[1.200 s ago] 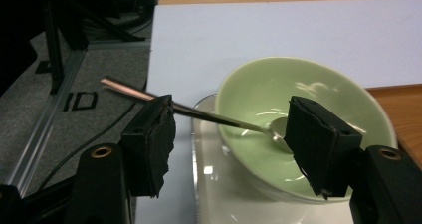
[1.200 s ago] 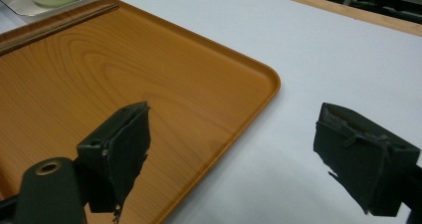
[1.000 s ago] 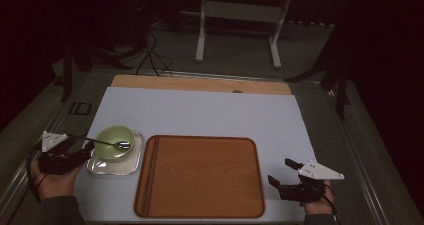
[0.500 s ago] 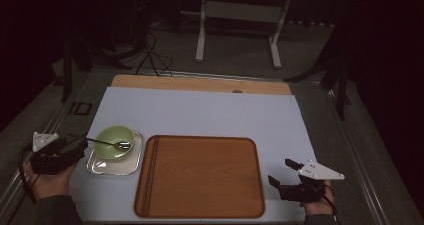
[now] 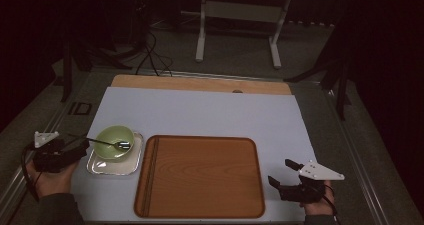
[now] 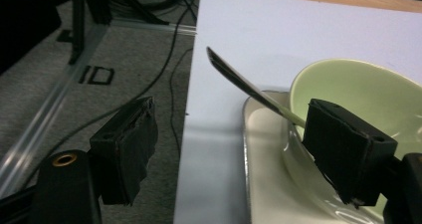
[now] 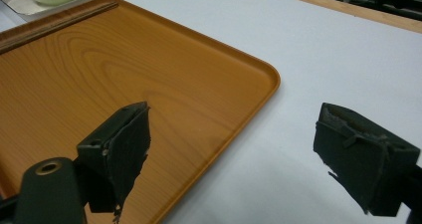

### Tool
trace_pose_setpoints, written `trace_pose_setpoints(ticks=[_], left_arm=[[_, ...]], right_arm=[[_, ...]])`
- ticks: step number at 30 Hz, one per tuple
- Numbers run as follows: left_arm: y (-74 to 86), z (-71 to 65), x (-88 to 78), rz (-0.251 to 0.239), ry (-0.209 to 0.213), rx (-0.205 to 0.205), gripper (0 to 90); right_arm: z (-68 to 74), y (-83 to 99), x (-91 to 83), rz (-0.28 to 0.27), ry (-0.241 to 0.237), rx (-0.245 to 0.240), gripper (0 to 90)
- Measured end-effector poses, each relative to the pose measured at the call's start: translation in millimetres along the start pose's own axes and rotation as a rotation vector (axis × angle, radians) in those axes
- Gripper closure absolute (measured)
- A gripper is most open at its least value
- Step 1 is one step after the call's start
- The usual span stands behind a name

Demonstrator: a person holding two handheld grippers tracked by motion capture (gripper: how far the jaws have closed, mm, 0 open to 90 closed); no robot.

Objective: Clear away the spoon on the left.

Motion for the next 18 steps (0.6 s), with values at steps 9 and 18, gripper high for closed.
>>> trace_pose_setpoints(ticks=[9, 18], left_arm=[[-2.7, -3.8, 13.9, 0.031, 0.043, -0.051, 33.4], [-10.3, -8.1, 23.4, 0.011, 0.083, -0.123, 44.5]], right_arm=[[-0.6, 0.5, -0.9, -0.002, 0.004, 0.007, 14.6], [-0.9, 1.0, -0.8, 0.001, 0.005, 0.006, 14.6]])
Point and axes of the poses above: each handheld gripper's, and its own axes: x roughly forward along the jaws, y roughly out of its underside, z roughly to its left, the point moved 8 cm from there along x, roughly forward along the jaws, and after that the axes turned 4 degrees about x, right-handed, at the moved point
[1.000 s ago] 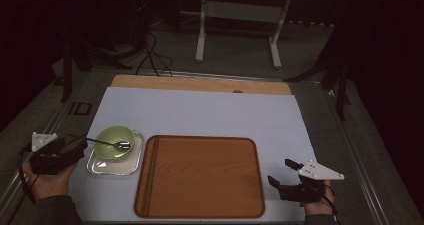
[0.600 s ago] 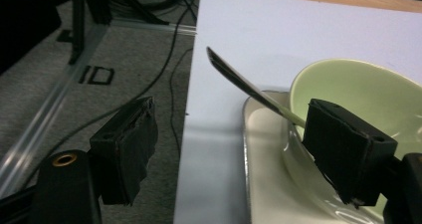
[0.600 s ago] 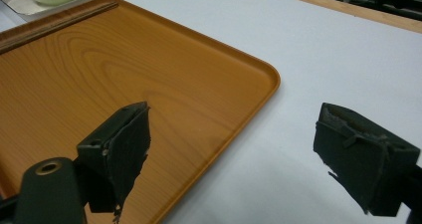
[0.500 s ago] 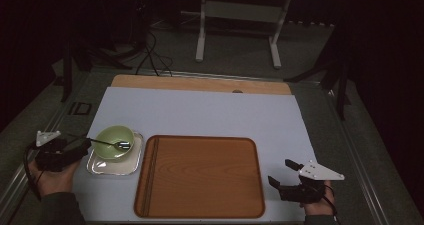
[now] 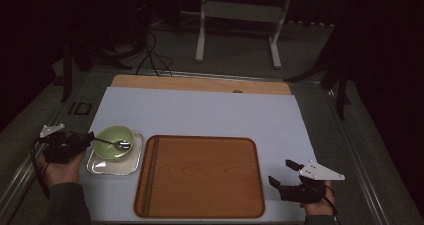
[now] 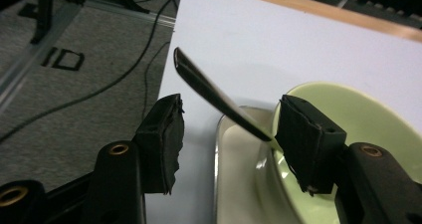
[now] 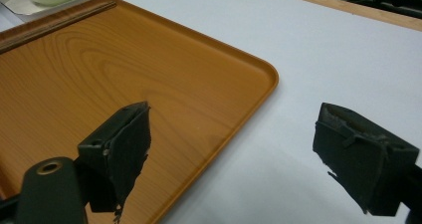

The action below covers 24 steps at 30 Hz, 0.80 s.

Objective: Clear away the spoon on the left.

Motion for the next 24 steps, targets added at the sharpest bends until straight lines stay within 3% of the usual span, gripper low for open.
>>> trace_pose_setpoints(ticks=[6, 14, 24], left_arm=[[0.7, -3.0, 6.0, 0.012, 0.015, 0.002, 52.6], [-0.4, -6.7, 4.3, 0.008, -0.009, 0.014, 68.2], [-11.0, -16.7, -8.8, -0.022, 0.009, 0.041, 69.0]], right_arm=[[0.0, 0.0, 0.2, 0.001, 0.0, -0.001, 14.6], [0.0, -0.1, 0.0, 0.0, 0.0, -0.001, 14.5], [0.6, -0.4, 0.1, -0.002, -0.002, 0.001, 14.6]])
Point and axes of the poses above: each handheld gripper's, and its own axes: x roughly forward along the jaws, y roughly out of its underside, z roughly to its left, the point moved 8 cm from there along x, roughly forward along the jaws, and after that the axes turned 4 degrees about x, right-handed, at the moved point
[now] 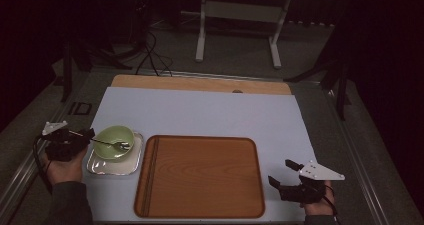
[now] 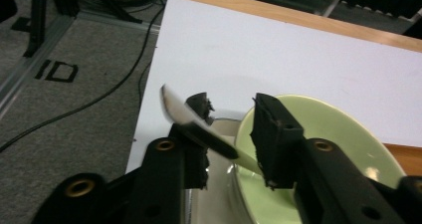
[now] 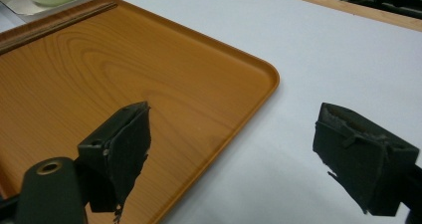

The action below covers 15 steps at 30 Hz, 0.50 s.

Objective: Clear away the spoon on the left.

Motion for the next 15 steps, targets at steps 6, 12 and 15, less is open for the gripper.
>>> trace_pose_setpoints(ticks=[6, 12, 15], left_arm=[[1.0, -0.4, 2.2, 0.009, -0.007, -0.005, 73.5], [-3.2, -5.7, -0.3, -0.022, 0.02, -0.002, 78.2], [-5.7, -10.0, -1.7, -0.033, 0.037, 0.005, 80.0]], right_arm=[[-0.1, -0.1, 0.0, 0.0, 0.0, 0.0, 14.6], [-0.1, 0.1, 0.1, 0.002, 0.0, 0.0, 14.6], [-0.2, 0.0, 0.1, 0.001, 0.0, 0.0, 14.6]])
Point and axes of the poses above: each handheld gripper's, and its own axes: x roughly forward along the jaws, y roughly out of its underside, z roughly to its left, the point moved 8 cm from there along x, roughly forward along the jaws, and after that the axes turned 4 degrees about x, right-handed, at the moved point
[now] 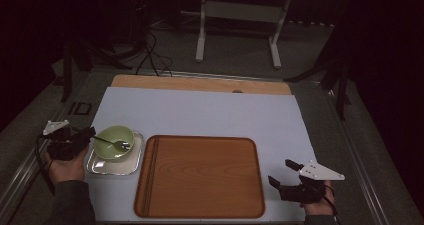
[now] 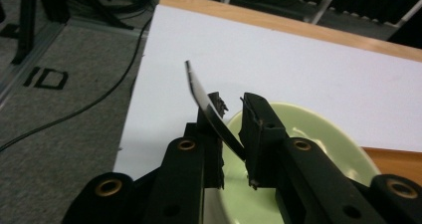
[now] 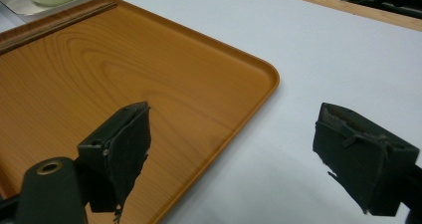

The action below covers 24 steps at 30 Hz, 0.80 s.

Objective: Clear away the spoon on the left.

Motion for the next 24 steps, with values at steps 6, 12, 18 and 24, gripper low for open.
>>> trace_pose_setpoints(ticks=[6, 12, 18, 24], left_arm=[[-10.0, -18.7, -3.8, -0.033, 0.048, 0.035, 85.1], [-18.6, -41.2, -3.6, -0.052, 0.092, 0.075, 88.8], [-26.0, -61.8, 2.7, -0.066, 0.105, 0.126, 87.6], [-28.7, -71.8, 9.2, -0.097, 0.107, 0.133, 85.4]], right_arm=[[-0.1, 0.0, 0.2, 0.0, 0.0, -0.001, 14.6], [0.1, -0.1, 0.2, 0.001, 0.0, -0.001, 14.6], [0.3, -0.1, 0.3, 0.0, -0.003, -0.001, 14.6], [0.4, -0.1, 0.5, 0.0, -0.004, -0.002, 14.6]])
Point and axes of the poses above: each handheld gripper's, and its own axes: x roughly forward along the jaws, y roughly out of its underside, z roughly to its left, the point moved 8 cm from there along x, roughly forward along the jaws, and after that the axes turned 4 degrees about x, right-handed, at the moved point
